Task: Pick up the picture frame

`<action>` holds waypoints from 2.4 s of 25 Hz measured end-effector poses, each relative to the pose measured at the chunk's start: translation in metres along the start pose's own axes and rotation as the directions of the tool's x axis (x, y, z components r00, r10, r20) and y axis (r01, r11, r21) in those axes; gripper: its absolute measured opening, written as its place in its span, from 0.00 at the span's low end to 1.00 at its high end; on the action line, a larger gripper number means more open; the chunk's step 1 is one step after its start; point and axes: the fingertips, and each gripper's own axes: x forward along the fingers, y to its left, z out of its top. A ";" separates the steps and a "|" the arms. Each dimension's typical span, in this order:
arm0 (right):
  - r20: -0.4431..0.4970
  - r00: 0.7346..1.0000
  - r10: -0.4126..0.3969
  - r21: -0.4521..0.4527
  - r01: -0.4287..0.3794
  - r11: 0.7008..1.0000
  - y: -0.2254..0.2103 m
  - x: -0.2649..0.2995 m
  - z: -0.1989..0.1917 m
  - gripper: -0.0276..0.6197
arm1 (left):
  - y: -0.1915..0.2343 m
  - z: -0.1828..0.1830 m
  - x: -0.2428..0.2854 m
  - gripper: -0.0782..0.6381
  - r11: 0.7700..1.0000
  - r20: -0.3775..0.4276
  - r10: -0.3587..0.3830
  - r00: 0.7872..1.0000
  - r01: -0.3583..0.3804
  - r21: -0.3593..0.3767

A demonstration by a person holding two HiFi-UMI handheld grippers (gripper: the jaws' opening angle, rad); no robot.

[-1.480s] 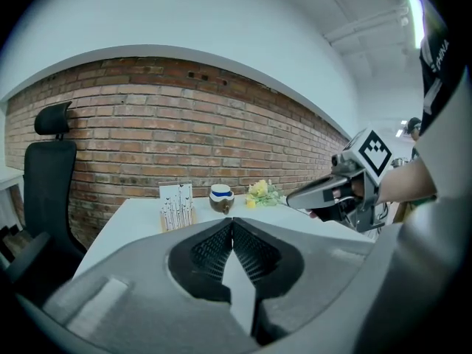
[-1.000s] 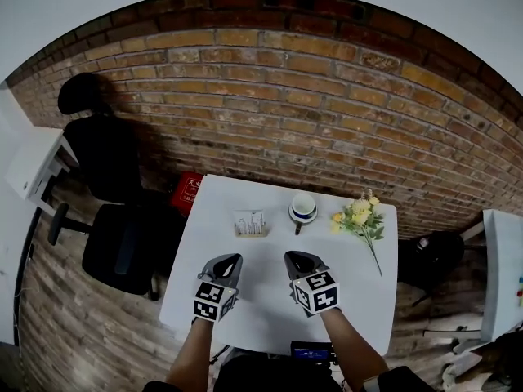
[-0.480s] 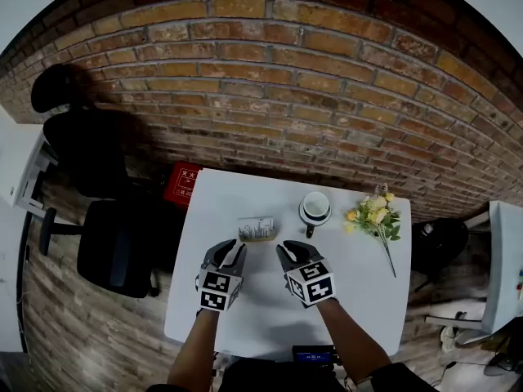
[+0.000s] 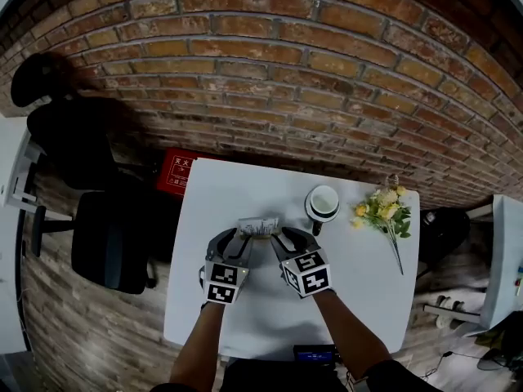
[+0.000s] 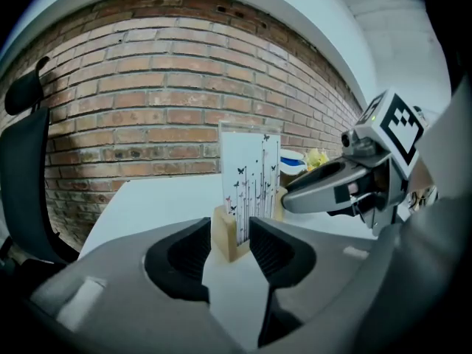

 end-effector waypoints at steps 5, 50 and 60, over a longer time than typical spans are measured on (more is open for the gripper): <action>-0.015 1.000 -0.002 -0.001 0.002 1.000 0.000 0.011 -0.003 0.25 | 0.003 -0.007 0.006 0.32 1.000 -0.006 0.003 1.000 -0.003 -0.025; 0.142 0.989 -0.038 -0.041 0.044 0.998 0.027 -0.177 0.006 0.18 | -0.133 0.066 -0.122 0.24 1.000 0.152 0.022 0.988 -0.025 0.015; 0.129 0.990 -0.050 -0.026 0.054 0.998 0.028 -0.224 -0.037 0.18 | -0.187 0.044 -0.141 0.24 0.999 0.156 0.039 0.987 -0.039 -0.004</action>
